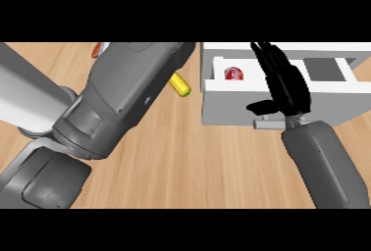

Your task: Pick up the can, place it into the drawer and close the drawer

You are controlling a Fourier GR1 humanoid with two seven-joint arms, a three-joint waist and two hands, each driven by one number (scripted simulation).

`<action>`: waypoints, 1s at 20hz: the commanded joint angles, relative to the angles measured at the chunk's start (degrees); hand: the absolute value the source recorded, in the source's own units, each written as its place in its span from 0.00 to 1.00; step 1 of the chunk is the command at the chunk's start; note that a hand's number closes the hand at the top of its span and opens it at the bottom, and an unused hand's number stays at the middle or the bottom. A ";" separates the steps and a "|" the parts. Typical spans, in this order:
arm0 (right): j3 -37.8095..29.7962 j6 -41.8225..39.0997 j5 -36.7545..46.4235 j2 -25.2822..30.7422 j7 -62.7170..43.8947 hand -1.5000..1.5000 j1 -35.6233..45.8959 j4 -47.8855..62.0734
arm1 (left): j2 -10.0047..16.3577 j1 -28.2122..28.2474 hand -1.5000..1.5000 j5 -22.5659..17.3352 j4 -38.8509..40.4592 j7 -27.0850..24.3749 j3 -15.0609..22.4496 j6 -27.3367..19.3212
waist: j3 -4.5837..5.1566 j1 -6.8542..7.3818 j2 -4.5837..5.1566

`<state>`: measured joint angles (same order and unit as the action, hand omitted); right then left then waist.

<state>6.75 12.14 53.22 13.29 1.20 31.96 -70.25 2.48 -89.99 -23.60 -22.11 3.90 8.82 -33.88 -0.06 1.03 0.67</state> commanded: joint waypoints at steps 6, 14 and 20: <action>-4.89 15.82 6.30 -3.01 2.12 0.00 12.65 25.34 | 2.58 4.46 0.00 1.72 -4.64 2.52 1.11 1.58 | 0.00 2.10 -0.02; -8.63 23.77 7.87 -3.82 2.45 0.00 24.96 39.46 | 5.99 7.58 0.00 2.43 -10.68 5.72 1.56 3.15 | 0.00 3.03 0.21; -10.20 25.92 9.44 -2.07 1.26 0.00 31.56 46.65 | 10.71 11.96 0.00 2.12 -15.42 8.76 1.62 6.43 | 0.04 4.46 0.48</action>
<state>-2.18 35.82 61.67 10.63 3.74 58.33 -28.41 10.26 -80.51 -21.20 -35.45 11.77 10.76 -30.03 -0.08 4.68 0.89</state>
